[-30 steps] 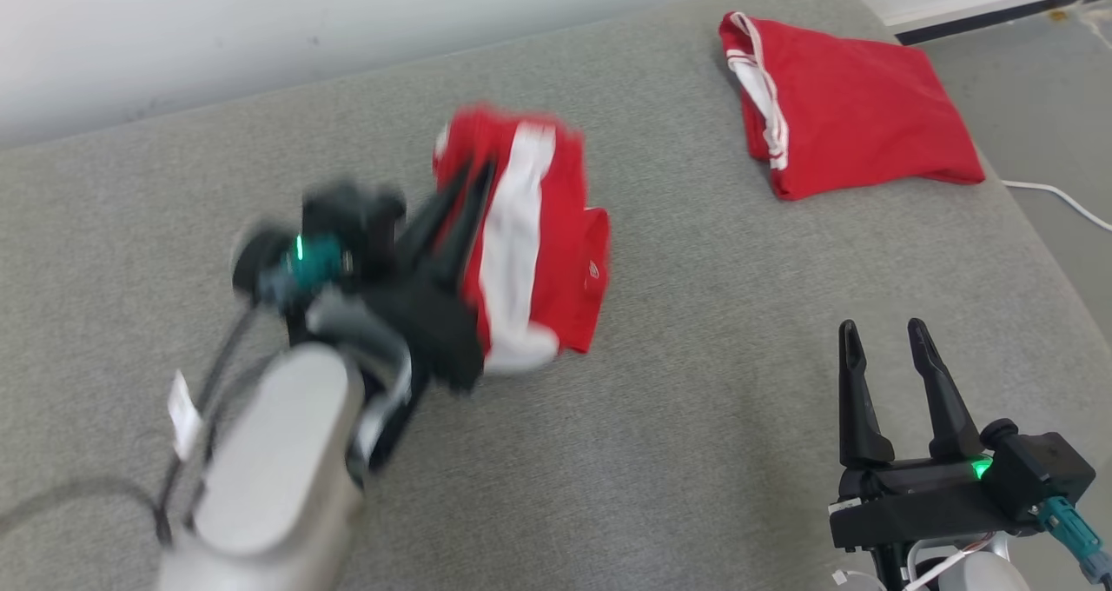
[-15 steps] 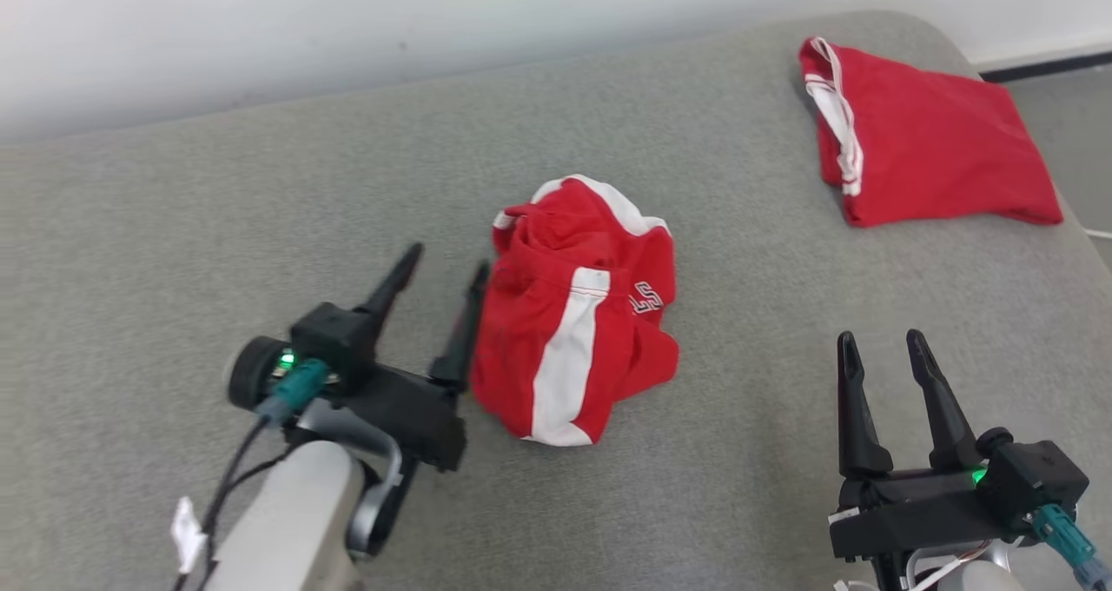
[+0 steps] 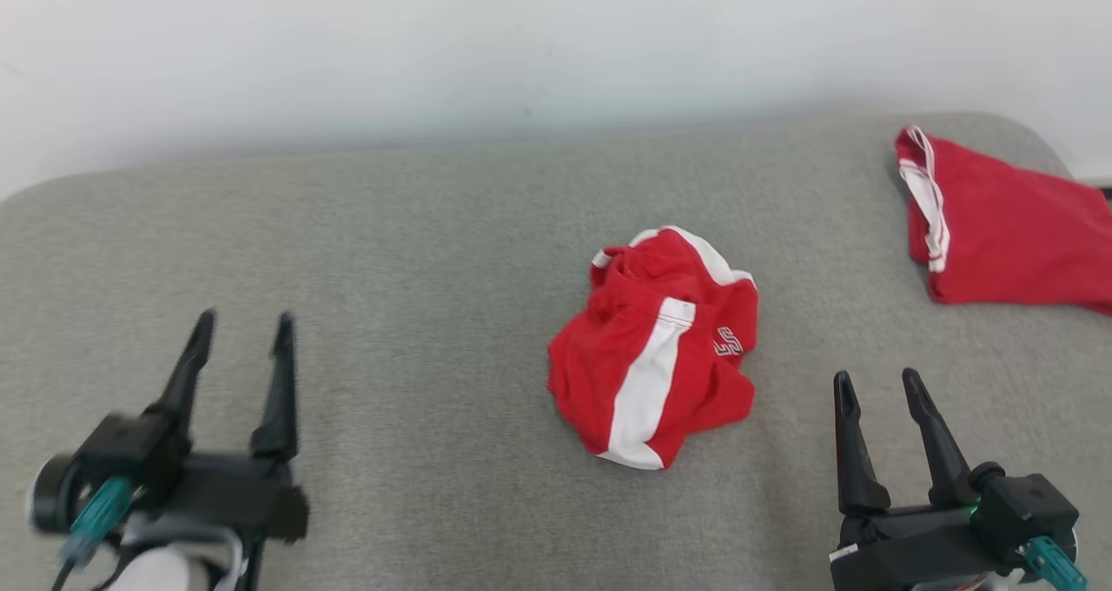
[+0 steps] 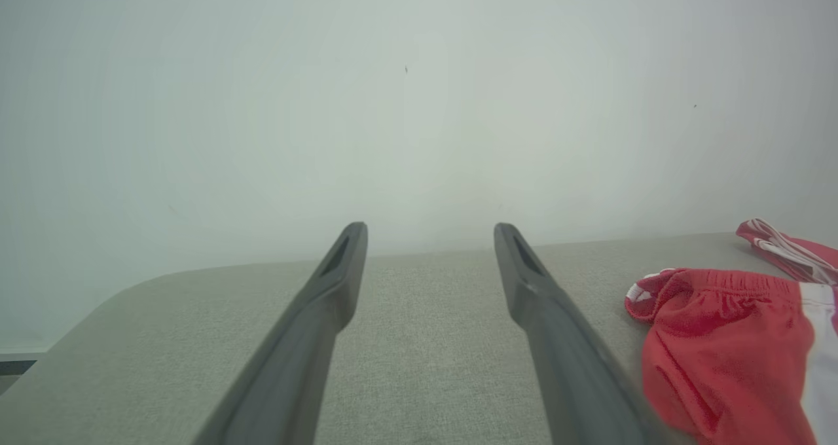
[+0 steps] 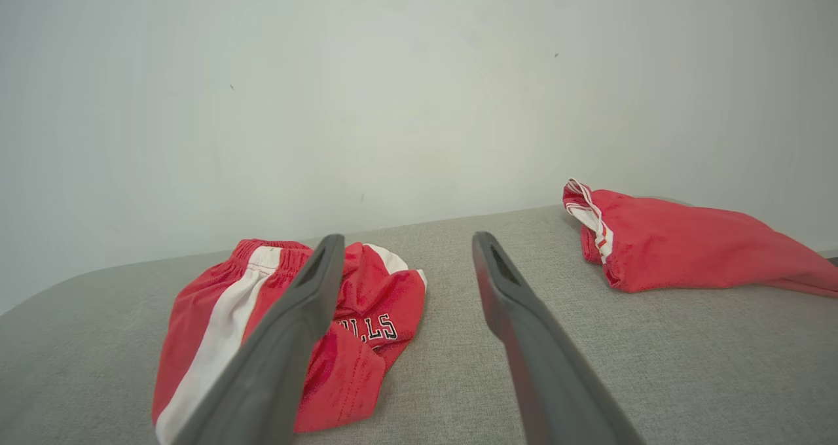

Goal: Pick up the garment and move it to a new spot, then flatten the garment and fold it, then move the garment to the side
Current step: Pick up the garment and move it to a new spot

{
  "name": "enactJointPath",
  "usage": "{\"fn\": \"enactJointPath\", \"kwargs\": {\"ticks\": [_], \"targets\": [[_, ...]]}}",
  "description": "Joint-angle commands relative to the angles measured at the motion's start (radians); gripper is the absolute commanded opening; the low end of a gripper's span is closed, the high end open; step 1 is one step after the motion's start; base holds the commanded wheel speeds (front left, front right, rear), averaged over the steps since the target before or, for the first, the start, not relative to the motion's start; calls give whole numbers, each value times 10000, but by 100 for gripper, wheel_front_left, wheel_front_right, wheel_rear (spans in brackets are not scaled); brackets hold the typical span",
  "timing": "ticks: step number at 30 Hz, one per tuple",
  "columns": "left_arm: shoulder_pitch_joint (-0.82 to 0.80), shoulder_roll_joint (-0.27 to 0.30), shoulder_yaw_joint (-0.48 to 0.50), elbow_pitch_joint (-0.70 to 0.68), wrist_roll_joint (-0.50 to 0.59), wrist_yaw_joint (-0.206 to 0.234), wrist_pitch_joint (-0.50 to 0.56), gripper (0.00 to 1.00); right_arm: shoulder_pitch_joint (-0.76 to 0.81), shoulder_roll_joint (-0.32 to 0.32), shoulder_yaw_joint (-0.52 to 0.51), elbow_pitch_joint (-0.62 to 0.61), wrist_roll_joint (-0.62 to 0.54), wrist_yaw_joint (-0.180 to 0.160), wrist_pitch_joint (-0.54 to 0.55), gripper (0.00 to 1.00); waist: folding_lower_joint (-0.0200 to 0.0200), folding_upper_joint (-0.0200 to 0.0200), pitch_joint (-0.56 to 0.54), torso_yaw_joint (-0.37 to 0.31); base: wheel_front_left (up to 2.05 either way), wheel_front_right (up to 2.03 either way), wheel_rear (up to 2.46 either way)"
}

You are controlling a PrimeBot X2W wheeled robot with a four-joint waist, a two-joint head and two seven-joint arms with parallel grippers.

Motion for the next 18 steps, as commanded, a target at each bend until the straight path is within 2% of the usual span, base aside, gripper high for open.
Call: {"fn": "enactJointPath", "kwargs": {"ticks": [1,5,9,18], "targets": [[412,51,240,-268,60,81,-1,100,170,-55,18,32,-31,-25,-15,100,1,1,-467,469,0,0,0],[1514,-44,889,-919,146,144,-1,100,343,-71,64,50,-13,-25,-15,100,1,1,-621,647,0,0,0],[2317,-272,1169,-1223,295,12,-2,100,454,-106,112,93,16,-25,-15,100,1,1,-659,781,0,0,0],[3158,-1104,1743,-1475,599,-315,-2,100,588,-225,200,218,134,-25,-15,100,1,1,-536,911,0,0,0]]}}
